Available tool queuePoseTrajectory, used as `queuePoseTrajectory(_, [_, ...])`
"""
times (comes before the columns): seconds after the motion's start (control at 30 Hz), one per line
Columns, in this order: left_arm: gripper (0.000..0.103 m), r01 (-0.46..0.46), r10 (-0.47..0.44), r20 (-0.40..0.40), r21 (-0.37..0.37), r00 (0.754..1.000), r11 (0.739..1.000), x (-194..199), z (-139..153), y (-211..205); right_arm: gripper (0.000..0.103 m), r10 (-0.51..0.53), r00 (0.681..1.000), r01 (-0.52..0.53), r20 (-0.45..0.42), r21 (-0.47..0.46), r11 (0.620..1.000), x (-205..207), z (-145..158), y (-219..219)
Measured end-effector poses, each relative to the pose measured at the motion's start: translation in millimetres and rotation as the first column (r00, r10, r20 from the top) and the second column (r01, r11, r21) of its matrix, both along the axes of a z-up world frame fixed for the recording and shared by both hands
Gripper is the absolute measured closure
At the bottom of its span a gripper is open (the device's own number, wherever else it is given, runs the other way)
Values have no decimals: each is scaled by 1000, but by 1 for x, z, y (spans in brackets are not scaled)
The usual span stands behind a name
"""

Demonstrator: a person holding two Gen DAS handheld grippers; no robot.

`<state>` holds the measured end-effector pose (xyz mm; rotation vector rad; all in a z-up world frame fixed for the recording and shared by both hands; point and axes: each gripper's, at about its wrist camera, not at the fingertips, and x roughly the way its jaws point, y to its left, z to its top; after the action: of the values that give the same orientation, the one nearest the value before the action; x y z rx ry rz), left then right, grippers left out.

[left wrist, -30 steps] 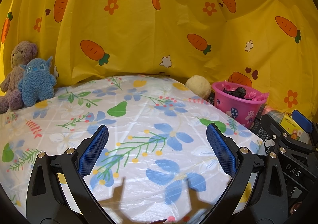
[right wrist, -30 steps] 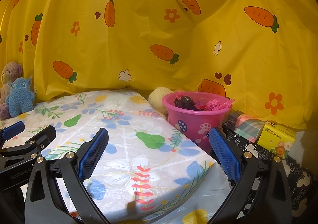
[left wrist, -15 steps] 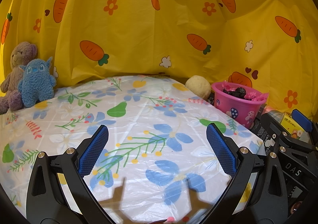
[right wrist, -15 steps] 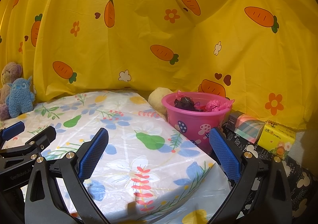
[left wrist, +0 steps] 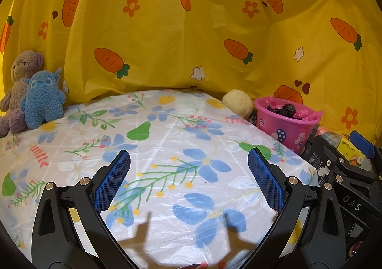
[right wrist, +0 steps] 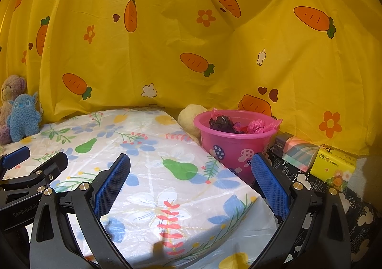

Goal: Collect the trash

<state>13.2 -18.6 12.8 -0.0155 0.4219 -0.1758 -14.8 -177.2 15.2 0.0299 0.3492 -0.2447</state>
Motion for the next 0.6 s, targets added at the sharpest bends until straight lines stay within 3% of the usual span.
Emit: queuePoseTrajectory(0.6, [6,10,-10,-6,10,1000,1000,6,-3,-3,6,-6,1000,6,-7,12,1000,3,-4,-7])
